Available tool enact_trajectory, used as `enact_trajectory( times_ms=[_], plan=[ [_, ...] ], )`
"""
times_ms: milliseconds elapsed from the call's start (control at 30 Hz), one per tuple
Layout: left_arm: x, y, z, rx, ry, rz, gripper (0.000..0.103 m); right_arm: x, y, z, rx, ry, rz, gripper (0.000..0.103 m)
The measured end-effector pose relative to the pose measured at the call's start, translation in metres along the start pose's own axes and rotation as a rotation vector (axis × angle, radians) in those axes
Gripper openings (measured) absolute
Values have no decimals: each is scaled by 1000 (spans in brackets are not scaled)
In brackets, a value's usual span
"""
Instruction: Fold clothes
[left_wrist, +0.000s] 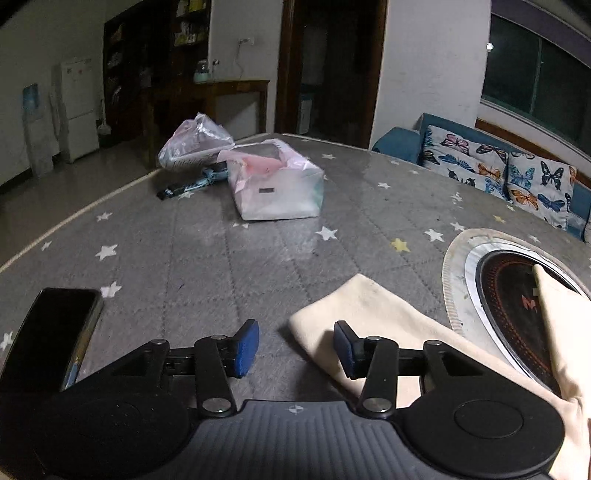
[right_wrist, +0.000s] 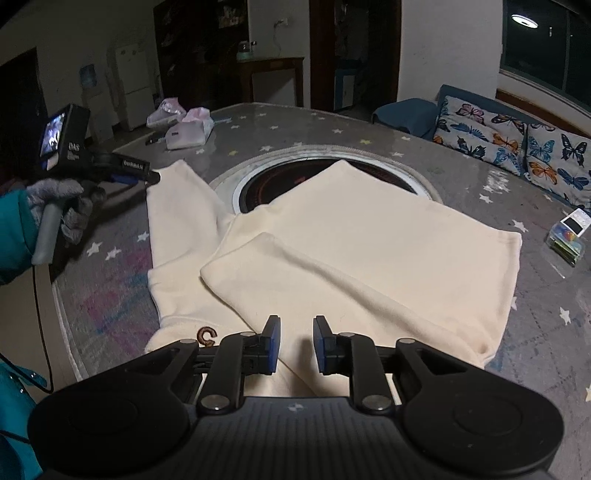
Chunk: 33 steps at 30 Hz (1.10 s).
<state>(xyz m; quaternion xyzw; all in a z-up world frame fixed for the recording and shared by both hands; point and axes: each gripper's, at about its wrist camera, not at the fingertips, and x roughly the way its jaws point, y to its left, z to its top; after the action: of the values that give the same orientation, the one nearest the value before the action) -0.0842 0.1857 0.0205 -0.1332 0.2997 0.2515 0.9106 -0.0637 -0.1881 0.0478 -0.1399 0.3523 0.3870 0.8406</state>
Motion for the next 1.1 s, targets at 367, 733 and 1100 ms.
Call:
enact_trajectory(
  times_ms=[367, 733, 1100],
  plan=[
    [-36, -29, 10, -11, -52, -206, 5, -22, -11, -6, 110, -92, -34, 19],
    [-118, -144, -18, 188, -61, -677, 5, -43, -40, -31, 271, -157, -111, 19],
    [-118, -199, -67, 354, 72, -828, 6, -55, -63, -49, 406, -176, -131, 19]
  ],
)
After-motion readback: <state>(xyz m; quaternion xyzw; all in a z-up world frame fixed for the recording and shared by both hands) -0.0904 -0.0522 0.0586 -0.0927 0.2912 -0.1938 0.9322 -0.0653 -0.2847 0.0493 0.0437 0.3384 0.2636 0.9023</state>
